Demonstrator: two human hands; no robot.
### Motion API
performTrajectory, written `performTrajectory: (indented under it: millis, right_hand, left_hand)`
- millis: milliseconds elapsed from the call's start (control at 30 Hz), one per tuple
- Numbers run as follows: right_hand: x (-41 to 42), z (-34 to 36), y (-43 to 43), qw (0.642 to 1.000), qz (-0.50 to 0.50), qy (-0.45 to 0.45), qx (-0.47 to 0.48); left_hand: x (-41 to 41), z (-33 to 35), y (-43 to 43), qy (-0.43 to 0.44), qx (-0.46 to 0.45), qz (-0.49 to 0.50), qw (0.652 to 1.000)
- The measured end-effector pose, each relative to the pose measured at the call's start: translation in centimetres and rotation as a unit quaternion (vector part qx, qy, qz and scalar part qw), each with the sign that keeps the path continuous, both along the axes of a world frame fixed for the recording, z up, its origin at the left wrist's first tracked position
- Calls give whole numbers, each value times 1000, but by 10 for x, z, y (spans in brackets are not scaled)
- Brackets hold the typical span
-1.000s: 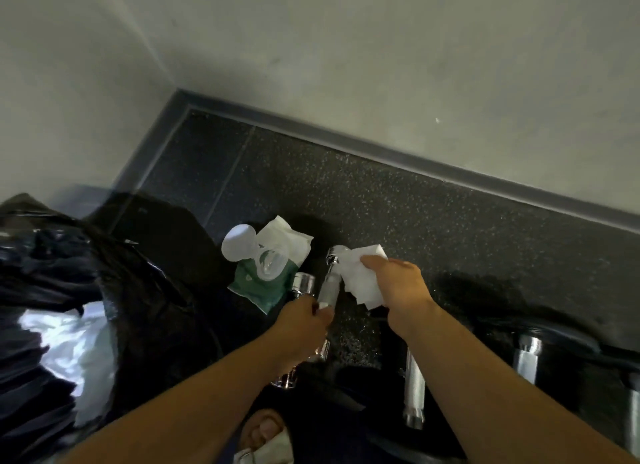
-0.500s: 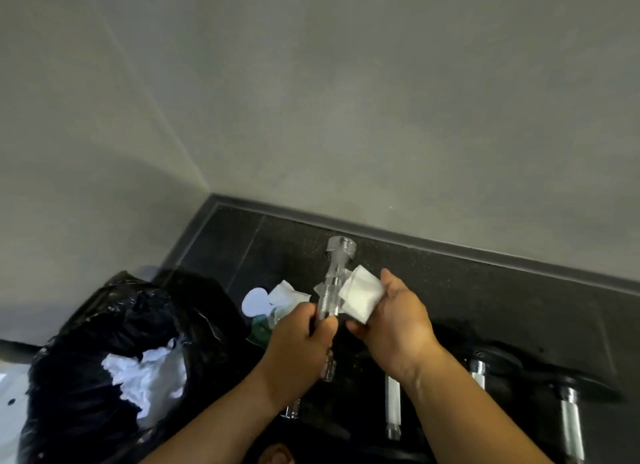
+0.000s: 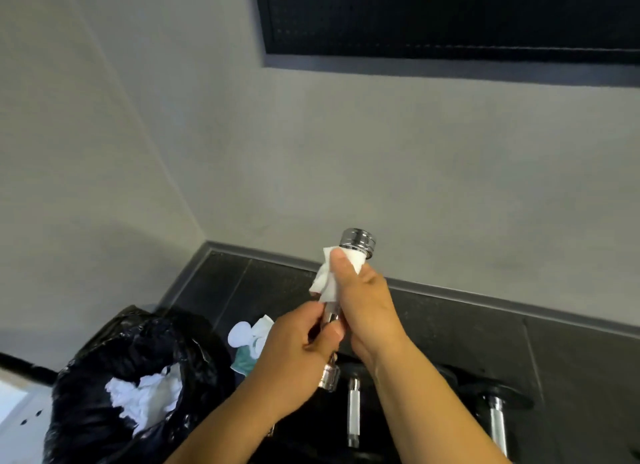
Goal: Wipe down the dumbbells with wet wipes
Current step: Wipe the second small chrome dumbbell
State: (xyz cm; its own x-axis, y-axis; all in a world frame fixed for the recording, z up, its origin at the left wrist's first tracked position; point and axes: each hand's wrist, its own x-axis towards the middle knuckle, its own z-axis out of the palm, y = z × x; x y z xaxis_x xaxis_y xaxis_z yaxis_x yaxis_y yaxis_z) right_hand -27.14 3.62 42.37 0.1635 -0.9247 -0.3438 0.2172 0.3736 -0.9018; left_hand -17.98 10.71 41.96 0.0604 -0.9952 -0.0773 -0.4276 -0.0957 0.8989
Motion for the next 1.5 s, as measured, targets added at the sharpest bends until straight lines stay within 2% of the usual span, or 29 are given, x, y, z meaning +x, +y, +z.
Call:
performTrajectory:
  millis: [100,200,267,333,400,467,500,600,667,733,767,800,867,900,933,967,1000,1067,1100,1133,1200,1300,1367,1400,1433,1500]
  right_hand:
    - [-18,27,-3,990,6,-117,75]
    - [-32,45,-1,969,45,-214,118]
    - [-38,53,3,966,46,-229,114]
    - [-43,65,7,977,37,-186,94]
    - [-44,75,11,994,6,-98,48]
    - [-42,78,16,1000,-31,2,-3]
    - [-40,78,19,998,-48,45,-25]
    - [-36,86,30,993,-53,85,-65]
    - [-41,97,32,998,-16,25,-63]
    - [-51,113,38,995,58,-67,-44]
    - [-56,117,39,989,101,-109,-29]
    - [-60,121,41,980,137,-140,-12]
    - [-62,125,45,968,185,-170,8]
    - [-62,126,47,967,194,-166,2]
    - [-60,127,48,969,193,-153,-11]
    - [-59,127,49,973,186,-133,-27]
    - [-58,129,51,979,168,-112,-42]
    - [-57,133,54,985,130,-90,-66]
    - [-56,134,56,987,115,-75,-79]
    - [-55,135,58,989,105,-52,-95]
    - [-52,134,61,989,81,-5,-120]
    - [-51,137,64,991,68,6,-117]
    - [-51,143,63,992,82,-50,-86]
    - [-53,147,61,991,84,-86,-66]
    - [-54,151,58,987,82,-129,-43]
    - [-58,157,52,974,87,-207,1]
  left_hand:
    - [-9,27,5,124,43,-31,991]
    - [-21,44,6,328,115,-21,937]
    - [-30,55,9,377,127,-10,917]
    - [-41,63,13,319,96,23,943]
    - [-51,68,15,179,22,59,982]
    - [-59,72,17,38,-61,83,994]
    - [-63,74,18,5,-89,101,991]
    - [-70,83,22,-18,-127,136,982]
    - [-68,90,26,-7,-131,131,983]
    - [-63,99,32,74,-113,112,985]
    - [-60,102,33,163,-87,100,978]
    - [-58,107,35,272,-48,82,958]
    - [-59,115,38,457,17,47,888]
    - [-60,119,40,494,30,46,868]
    - [-63,122,41,503,32,54,862]
    - [-64,123,41,488,25,73,869]
    - [-64,123,42,439,5,101,893]
    - [-63,121,42,241,-67,154,956]
    - [-63,122,43,139,-111,167,970]
    - [-65,122,43,68,-151,171,971]
    - [-67,122,46,-6,-193,192,962]
    - [-68,123,49,-19,-194,184,963]
    - [-65,126,53,55,-157,145,975]
    - [-63,131,56,137,-127,124,975]
    - [-61,133,57,235,-85,93,964]
    - [-61,137,59,408,3,23,913]
